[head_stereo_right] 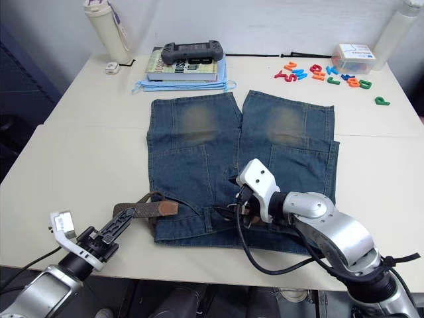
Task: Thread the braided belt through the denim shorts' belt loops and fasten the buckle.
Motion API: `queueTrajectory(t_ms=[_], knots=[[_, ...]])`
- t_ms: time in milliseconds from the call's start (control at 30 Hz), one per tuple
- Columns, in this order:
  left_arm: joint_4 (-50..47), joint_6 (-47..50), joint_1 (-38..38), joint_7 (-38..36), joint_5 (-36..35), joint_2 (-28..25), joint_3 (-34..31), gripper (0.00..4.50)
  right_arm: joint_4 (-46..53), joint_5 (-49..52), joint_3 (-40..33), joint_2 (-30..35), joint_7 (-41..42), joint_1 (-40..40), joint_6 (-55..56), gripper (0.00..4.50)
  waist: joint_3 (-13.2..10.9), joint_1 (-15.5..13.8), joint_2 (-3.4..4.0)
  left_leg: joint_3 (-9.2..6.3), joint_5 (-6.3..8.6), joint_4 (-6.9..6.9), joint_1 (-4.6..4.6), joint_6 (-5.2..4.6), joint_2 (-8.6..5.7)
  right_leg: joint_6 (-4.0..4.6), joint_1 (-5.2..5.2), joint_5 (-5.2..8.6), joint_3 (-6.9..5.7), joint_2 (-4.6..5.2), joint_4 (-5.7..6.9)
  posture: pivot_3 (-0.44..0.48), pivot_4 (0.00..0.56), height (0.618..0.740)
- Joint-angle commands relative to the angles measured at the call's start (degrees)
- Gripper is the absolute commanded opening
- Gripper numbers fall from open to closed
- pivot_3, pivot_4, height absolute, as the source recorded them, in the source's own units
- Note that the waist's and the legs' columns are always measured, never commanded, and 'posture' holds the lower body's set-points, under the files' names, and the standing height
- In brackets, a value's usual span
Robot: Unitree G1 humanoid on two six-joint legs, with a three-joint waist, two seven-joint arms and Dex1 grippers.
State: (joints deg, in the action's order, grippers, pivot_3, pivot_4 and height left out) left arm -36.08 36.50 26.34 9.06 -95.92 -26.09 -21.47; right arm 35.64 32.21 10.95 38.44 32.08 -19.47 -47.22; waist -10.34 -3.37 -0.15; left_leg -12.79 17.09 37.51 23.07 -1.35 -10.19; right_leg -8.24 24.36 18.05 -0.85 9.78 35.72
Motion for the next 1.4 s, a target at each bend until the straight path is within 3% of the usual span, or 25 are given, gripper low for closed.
queueTrajectory(t_ms=[33,267,467,733,1400], knots=[[-4.58,-0.18,-0.38,1.46,1.7,-2.01,1.18,0.0,3.47,0.28,-0.63,1.06,2.85,0.61,1.5,4.44,-0.06,-0.2,-0.14,0.2,-0.08,-0.2,0.0,0.09,0.14,-0.09,0.04,-0.04,0.26,-0.13,-0.2,0.0,0.15,0.73],[-7.73,2.12,-5.58,4.36,4.78,-6.86,6.51,0.0,4.4,-1.45,-1.19,4.47,5.87,2.33,2.54,4.44,-0.12,-0.09,-0.24,1.55,0.05,-0.37,-0.58,0.48,1.14,-0.8,0.15,-0.41,1.16,-0.86,-0.33,0.0,0.15,0.73],[-7.87,0.71,-8.44,9.77,4.26,-6.97,8.89,0.0,5.06,-2.32,-2.66,7.15,7.64,3.78,3.52,4.44,-0.12,0.49,-0.25,2.41,0.24,-0.4,-0.97,0.78,2.01,-0.63,0.19,-0.74,1.9,-1.65,-0.38,0.0,0.15,0.73],[-10.67,-1.04,-3.68,12.92,0.81,-8.28,5.84,0.0,5.18,-1.48,-2.88,6.37,7.81,2.32,2.46,4.44,-0.12,0.46,-0.25,2.78,0.41,-0.4,-1.02,0.89,2.33,-0.58,0.33,-0.76,2.45,-2.18,-0.42,0.0,0.15,0.73],[-13.9,-4.11,0.77,19.12,5.08,-9.25,9.93,0.0,4.89,0.53,-2.56,3.94,8.24,-2.53,-1.25,4.44,-0.11,0.33,-0.28,3.17,0.51,-0.38,-1.02,0.79,2.43,-0.61,0.41,-0.91,2.77,-2.28,-0.62,0.0,0.15,0.73]])
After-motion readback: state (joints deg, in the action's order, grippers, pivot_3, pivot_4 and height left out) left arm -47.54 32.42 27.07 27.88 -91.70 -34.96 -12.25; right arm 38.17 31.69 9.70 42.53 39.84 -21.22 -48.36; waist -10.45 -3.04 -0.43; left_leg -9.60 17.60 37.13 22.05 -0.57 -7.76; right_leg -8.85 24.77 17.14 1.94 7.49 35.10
